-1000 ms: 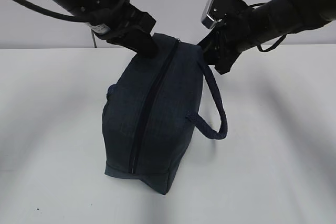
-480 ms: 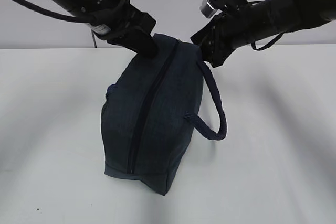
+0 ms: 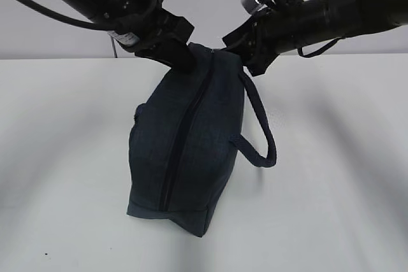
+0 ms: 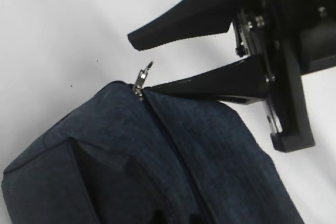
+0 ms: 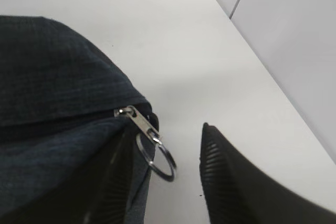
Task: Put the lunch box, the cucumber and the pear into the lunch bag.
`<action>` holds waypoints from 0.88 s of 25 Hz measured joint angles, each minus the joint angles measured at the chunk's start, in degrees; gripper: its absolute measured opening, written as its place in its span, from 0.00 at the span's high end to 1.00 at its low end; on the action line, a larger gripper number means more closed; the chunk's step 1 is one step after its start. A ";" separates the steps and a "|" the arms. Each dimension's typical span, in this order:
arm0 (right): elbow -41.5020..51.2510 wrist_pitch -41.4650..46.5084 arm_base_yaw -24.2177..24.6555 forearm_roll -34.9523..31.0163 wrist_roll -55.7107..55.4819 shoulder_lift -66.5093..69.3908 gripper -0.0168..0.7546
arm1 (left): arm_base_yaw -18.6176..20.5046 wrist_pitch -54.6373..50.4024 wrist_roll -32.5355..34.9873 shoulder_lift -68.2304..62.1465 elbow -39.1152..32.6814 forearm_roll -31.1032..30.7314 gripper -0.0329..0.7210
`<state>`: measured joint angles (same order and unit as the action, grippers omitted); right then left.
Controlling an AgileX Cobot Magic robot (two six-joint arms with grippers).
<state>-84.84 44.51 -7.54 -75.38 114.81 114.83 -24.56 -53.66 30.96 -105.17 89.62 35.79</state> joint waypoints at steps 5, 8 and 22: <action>0.00 0.00 -0.98 -0.32 0.34 0.36 0.69 | 0.00 -0.27 0.00 0.00 0.00 0.72 0.94; 0.00 0.00 -1.42 -0.32 0.34 0.36 0.79 | 0.00 -0.34 0.00 0.00 0.00 0.72 0.94; 0.00 -1.75 -1.52 2.08 -0.43 0.36 0.97 | 0.00 -0.23 0.00 0.00 0.00 1.14 0.94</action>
<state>-84.84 42.76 -9.06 -73.30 114.38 115.19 -24.56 -53.89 30.96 -105.17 89.62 36.93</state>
